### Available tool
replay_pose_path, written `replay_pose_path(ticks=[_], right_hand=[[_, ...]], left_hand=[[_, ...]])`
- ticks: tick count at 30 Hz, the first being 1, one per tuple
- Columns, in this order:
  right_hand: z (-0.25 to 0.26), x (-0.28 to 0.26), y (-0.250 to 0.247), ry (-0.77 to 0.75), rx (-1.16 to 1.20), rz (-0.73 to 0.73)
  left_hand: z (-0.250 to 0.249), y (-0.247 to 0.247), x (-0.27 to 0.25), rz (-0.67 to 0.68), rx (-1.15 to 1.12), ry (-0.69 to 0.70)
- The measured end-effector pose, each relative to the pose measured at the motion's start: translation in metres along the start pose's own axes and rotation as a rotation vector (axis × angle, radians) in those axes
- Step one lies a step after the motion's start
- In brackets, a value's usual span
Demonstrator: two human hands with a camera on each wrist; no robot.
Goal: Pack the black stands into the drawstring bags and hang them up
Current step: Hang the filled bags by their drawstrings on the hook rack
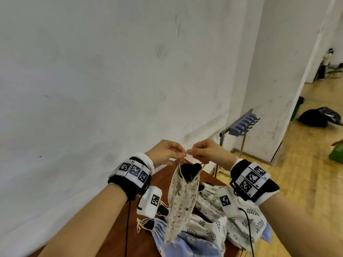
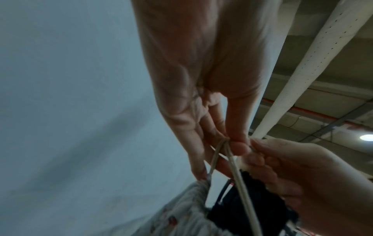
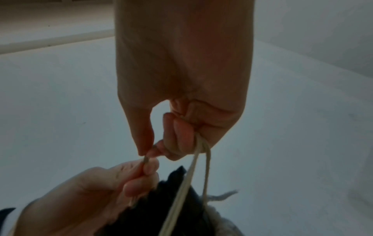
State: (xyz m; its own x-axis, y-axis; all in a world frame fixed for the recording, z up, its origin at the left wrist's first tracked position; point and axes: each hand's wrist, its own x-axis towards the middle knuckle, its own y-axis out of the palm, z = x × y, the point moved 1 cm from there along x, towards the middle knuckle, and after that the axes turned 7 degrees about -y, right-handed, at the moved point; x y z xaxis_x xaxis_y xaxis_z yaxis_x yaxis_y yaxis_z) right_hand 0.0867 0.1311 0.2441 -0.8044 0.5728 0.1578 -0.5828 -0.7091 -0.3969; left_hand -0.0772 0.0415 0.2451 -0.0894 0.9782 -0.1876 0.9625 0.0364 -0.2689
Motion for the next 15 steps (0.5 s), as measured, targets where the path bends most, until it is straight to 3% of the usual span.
replay_pose_path(ticks=[4, 9, 15], right_hand=[[-0.011, -0.028, -0.031, -0.047, 0.092, -0.146], [-0.032, -0.069, -0.067, 0.041, 0.456, -0.297], [-0.064, -0.111, -0.120, 0.076, 0.456, -0.441]], left_hand=[[-0.022, 0.030, 0.015, 0.006, -0.043, 0.067], [-0.033, 0.079, 0.048, 0.087, -0.070, 0.077], [-0.043, 0.147, 0.089, 0.191, -0.088, 0.084]])
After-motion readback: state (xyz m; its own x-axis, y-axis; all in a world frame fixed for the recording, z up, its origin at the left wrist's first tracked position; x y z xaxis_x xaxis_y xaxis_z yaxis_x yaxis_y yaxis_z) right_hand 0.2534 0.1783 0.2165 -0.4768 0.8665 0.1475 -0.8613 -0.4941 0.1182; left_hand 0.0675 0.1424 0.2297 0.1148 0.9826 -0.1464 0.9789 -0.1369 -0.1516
